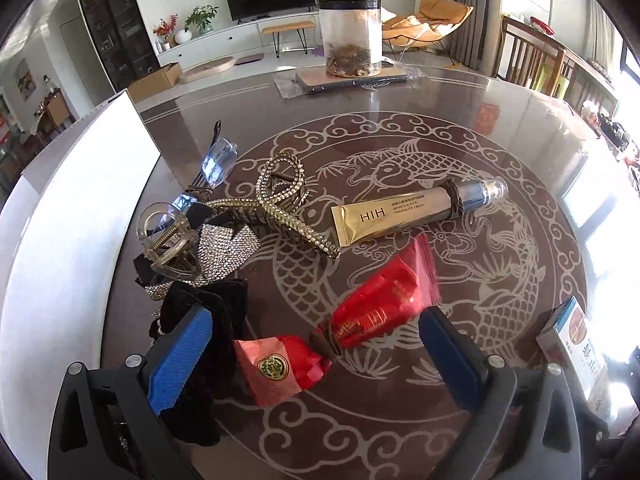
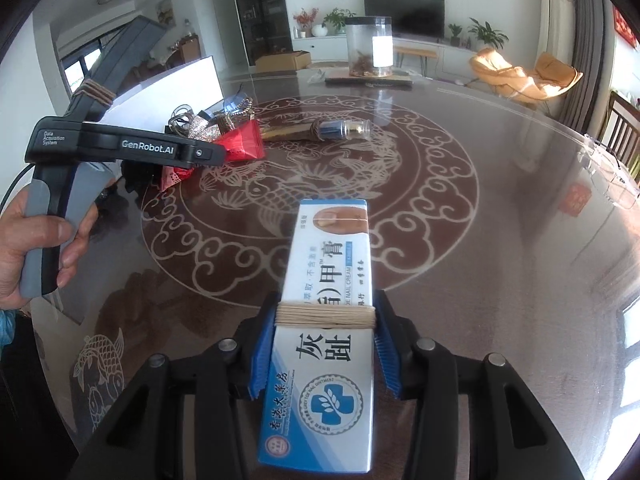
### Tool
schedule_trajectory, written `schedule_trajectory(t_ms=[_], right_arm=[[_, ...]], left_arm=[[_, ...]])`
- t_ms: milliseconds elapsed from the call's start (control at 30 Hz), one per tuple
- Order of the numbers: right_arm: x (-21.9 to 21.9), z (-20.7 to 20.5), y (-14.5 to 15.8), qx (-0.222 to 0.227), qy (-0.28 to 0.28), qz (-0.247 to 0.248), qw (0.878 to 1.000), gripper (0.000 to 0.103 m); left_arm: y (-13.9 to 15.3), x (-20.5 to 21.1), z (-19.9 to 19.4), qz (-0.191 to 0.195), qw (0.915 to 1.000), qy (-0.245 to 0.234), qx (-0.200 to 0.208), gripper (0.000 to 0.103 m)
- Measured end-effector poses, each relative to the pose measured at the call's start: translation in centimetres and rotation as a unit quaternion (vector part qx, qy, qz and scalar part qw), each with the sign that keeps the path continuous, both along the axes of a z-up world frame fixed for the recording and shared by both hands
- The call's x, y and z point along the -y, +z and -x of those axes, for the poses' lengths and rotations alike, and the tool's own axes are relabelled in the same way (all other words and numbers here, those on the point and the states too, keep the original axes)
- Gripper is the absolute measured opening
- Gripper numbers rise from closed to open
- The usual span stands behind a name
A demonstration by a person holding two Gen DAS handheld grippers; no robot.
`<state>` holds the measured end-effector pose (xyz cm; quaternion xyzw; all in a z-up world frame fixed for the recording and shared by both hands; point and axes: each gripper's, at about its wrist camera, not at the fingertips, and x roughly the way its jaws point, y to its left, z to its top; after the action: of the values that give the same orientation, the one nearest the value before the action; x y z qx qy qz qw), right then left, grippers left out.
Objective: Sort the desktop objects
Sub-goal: 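Grasp the red candy bag with the left gripper while the right holds the ointment box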
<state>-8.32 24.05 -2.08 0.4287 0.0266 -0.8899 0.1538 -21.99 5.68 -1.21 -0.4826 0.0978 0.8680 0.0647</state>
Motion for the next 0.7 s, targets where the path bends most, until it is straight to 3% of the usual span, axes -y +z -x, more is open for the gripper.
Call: schedule_trajectory(t_ms=[133,200,267,467,700], right_arm=[[0.3,-0.1,0.0,-0.001,0.0,-0.005,1.0,0.046],[0.1,-0.1,0.0,-0.001,0.0,-0.001,1.0,0.046],[-0.1,-0.1,0.0,0.0,0.0,0.005,1.0,0.046],[-0.1,-0.1,0.0,0.001,0.0,0.008,1.0,0.046],[-0.1,-0.1,0.0,0.001,0.0,0.006,1.0,0.046]], left_arm=[[-1.4,-1.7,0.3,0.009,0.9989,-0.039,0.025,0.103],[-1.4,-2.1,-0.1,-0.012,0.9975,-0.06,0.036,0.103],[-1.6,-2.3,-0.6,-0.038,0.9947,-0.077,0.055,0.103],[-1.6,-3.8,-4.8,-0.031,0.9821,-0.169,0.077,0.103],[-1.6,-4.0,-3.4,-0.026,0.9839,-0.158,0.079,0.103]])
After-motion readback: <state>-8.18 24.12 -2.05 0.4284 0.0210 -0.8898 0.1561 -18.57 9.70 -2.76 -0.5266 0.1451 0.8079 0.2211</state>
